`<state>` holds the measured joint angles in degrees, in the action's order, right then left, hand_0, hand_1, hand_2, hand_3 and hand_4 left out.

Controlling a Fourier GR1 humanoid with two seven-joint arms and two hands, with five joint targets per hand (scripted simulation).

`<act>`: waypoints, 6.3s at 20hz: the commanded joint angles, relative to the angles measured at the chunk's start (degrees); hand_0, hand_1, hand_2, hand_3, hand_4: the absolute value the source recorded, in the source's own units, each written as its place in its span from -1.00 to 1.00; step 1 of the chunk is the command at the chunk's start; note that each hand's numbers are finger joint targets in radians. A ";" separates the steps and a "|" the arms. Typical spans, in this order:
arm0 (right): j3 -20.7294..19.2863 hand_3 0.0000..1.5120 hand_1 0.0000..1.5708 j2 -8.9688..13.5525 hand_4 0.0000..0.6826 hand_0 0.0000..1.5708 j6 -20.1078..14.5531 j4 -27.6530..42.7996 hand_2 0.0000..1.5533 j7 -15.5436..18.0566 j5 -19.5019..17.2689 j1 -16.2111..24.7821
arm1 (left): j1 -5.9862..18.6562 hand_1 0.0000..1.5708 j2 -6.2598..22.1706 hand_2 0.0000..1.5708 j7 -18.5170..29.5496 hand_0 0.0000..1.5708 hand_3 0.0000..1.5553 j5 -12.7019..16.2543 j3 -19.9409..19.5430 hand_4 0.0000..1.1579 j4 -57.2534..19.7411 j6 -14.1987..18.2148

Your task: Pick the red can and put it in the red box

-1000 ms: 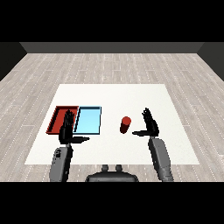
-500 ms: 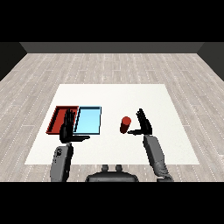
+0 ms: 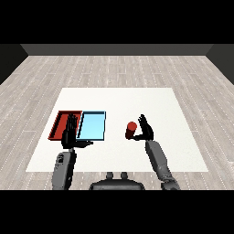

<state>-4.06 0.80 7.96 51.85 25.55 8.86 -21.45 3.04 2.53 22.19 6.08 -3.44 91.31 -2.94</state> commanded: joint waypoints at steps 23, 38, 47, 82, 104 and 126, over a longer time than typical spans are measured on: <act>3.72 -1.00 -1.00 -0.69 -1.00 -1.00 0.48 -13.94 -1.00 3.69 4.89 -8.80 | -0.76 -1.00 1.00 -1.00 -0.86 -1.00 -1.00 0.85 -1.37 -1.00 1.41 -0.65; 10.56 0.69 0.61 -0.79 -0.21 0.61 -14.98 -28.01 0.71 8.39 12.84 -18.01 | -2.66 -1.00 -0.68 -1.00 -0.27 -1.00 -1.00 -2.22 0.79 -1.00 3.35 1.87; 16.46 0.85 0.86 -0.79 0.72 0.86 -21.95 -24.98 0.86 4.15 15.38 -19.41 | -1.33 -1.00 -0.03 -1.00 0.81 -1.00 -1.00 -0.01 0.16 -1.00 1.27 -0.54; 26.28 0.83 0.85 -0.73 0.91 0.85 -34.54 26.42 0.83 -14.10 0.04 -3.31 | 4.27 -1.00 -2.53 -1.00 -11.16 -1.00 -1.00 -1.84 16.84 -1.00 -0.20 7.64; 35.19 0.82 0.82 -0.80 0.85 0.82 -40.53 24.53 0.85 -8.28 4.75 -2.16 | 15.01 -1.00 -2.53 -1.00 -0.86 -1.00 -1.00 8.57 26.95 -1.00 -24.27 16.42; 42.53 0.82 0.89 -0.78 0.88 0.89 -43.98 21.15 0.87 -4.85 11.01 -6.84 | 14.44 -1.00 -1.91 -1.00 0.13 -1.00 -1.00 9.45 29.48 -0.50 -22.80 15.79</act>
<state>36.69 0.23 -34.85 71.80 21.12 21.39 -29.31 18.98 0.60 21.69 17.59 27.70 68.30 15.32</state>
